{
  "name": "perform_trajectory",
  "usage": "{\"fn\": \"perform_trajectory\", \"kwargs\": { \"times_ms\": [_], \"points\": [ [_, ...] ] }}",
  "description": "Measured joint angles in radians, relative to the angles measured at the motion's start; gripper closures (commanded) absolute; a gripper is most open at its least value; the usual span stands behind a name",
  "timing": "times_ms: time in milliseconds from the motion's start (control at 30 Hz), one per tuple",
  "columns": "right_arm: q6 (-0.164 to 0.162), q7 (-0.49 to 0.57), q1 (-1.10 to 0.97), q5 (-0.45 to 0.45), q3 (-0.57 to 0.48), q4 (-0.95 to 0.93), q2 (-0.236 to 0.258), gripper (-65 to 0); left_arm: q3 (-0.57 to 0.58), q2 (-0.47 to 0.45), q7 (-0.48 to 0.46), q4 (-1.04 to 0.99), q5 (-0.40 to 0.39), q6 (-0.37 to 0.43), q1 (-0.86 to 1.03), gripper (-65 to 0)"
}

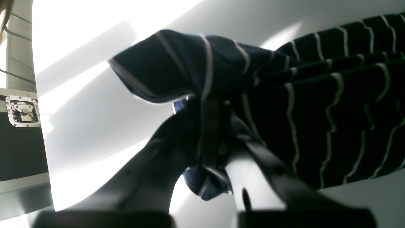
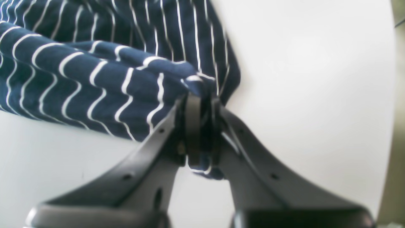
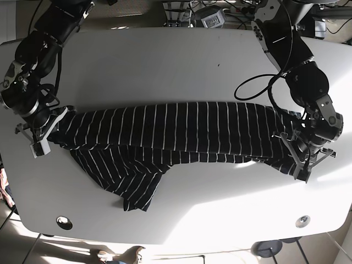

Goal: Fold the T-shirt properly
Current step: 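Lift the shirt with both grippers and drag it across the table, then lay the shirt flat with both grippers, pulling its edge taut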

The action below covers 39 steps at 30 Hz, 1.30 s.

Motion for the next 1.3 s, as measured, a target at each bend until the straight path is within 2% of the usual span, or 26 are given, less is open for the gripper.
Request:
{"fn": "perform_trajectory", "kwargs": {
  "times_ms": [100, 200, 300, 400, 533, 633, 700, 833, 900, 967, 1067, 1167, 1300],
  "points": [
    [0.000, 0.002, 0.135, -0.058, -0.024, -0.074, 0.000, -1.9, 0.053, -0.012, -0.003, -0.079, -0.004, 0.025, -0.148, 0.0],
    [0.000, -0.001, 0.254, -0.066, -0.026, -0.198, 0.012, -1.9, 0.084, -0.041, -0.034, -0.192, -0.005, 0.038, -0.275, 0.0],
    [0.000, -0.002, 0.411, -0.063, -0.091, -0.356, 0.055, -1.9, 0.111, -0.069, -0.060, -0.357, -0.006, 0.038, -0.427, 0.0],
    [0.000, -0.004, 0.588, -0.072, -0.097, -0.484, 0.080, -1.9, 0.113, -0.096, -0.115, -0.516, -0.003, 0.039, -0.613, 0.0],
    [0.000, 0.001, 0.789, -0.052, -0.187, -0.522, 0.124, -1.9, 0.116, -0.142, -0.133, -0.584, -0.006, 0.037, -0.789, 0.0],
    [0.001, 0.000, 0.901, -0.041, -0.212, -0.522, 0.124, -1.9, 0.122, -0.187, -0.138, -0.585, -0.011, 0.034, -0.887, 0.0],
    [0.001, 0.000, 0.957, -0.040, -0.211, -0.521, 0.127, -1.9, 0.171, -0.228, -0.163, -0.577, -0.027, 0.033, -0.905, 0.0],
    [0.002, -0.023, 0.994, -0.019, -0.211, -0.506, 0.129, -1.9, 0.191, -0.247, -0.122, -0.550, -0.027, 0.006, -0.876, 0.0],
    [0.002, -0.032, 0.928, -0.020, -0.207, -0.454, 0.129, -1.9, 0.194, -0.256, -0.071, -0.466, -0.037, -0.010, -0.866, 0.0],
    [0.003, -0.028, 0.807, -0.016, -0.205, -0.373, 0.126, -1.9, 0.189, -0.278, -0.083, -0.336, -0.045, -0.006, -0.815, 0.0],
    [0.007, -0.028, 0.597, -0.012, -0.160, -0.253, 0.105, -1.9, 0.153, -0.276, -0.073, -0.176, -0.045, -0.005, -0.608, 0.0],
    [0.006, -0.040, 0.385, 0.053, -0.098, -0.150, 0.092, -1.9, 0.114, -0.257, 0.018, -0.044, -0.040, -0.008, -0.362, 0.0],
    [0.005, -0.038, 0.116, 0.126, -0.024, -0.084, 0.079, -1.9, -0.022, -0.189, -0.016, 0.107, -0.050, -0.005, -0.083, 0.0]
  ]
}}
